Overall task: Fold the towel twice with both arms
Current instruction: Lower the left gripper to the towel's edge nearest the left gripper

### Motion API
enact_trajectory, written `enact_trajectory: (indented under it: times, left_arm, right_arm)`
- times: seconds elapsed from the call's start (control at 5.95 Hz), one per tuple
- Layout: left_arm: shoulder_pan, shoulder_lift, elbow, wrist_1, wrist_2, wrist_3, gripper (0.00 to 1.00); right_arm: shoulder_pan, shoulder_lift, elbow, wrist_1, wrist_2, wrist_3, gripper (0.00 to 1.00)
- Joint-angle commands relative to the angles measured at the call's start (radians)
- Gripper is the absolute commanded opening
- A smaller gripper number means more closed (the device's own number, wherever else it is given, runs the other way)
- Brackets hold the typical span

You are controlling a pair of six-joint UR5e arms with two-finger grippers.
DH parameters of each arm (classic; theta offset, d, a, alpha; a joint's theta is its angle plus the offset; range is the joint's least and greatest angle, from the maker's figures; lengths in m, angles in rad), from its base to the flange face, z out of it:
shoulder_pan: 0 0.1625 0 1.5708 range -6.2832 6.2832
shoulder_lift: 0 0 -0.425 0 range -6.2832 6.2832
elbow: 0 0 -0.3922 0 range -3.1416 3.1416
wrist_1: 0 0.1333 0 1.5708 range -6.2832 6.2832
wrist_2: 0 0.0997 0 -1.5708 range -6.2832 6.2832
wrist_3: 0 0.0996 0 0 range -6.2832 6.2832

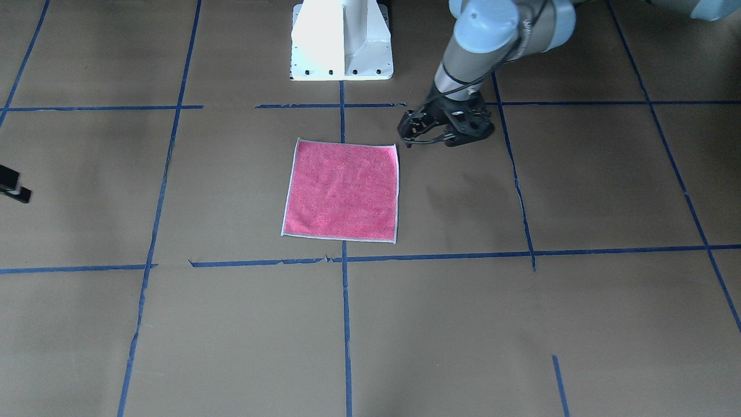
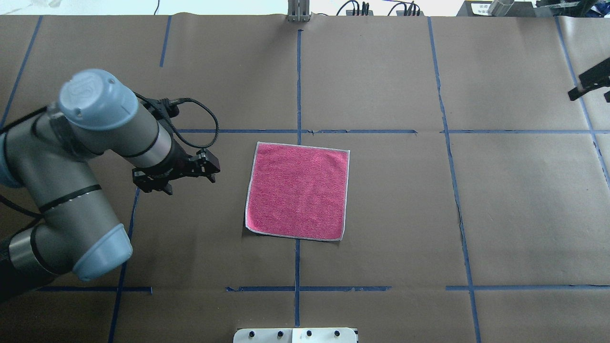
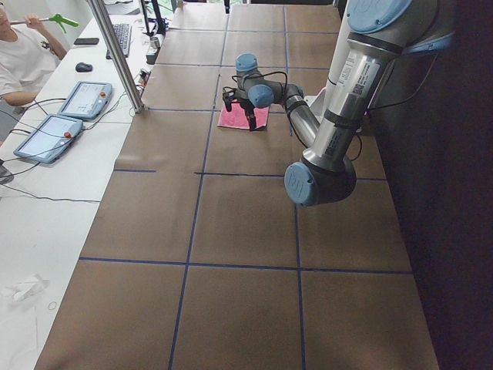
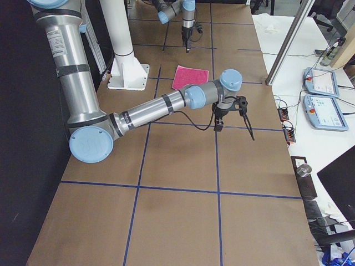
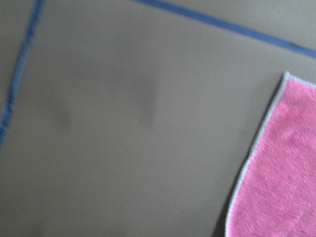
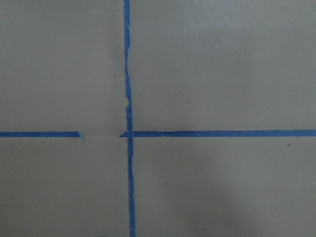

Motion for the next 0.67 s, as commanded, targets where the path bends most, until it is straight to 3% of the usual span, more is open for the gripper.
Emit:
enact_trajectory:
  times: [0.0, 0.5]
  left_arm:
    - [0.075, -0.036, 0.101, -0.116, 0.075, -0.068, 0.84]
    - [0.079, -0.032, 0.153, -0.162, 0.076, -0.083, 0.6]
  right_arm:
    - [-0.089, 0.006, 0.089, 0.0, -0.021, 0.164, 1.0]
    - [-0.129, 0.005, 0.085, 0.109, -0.022, 0.293, 1.0]
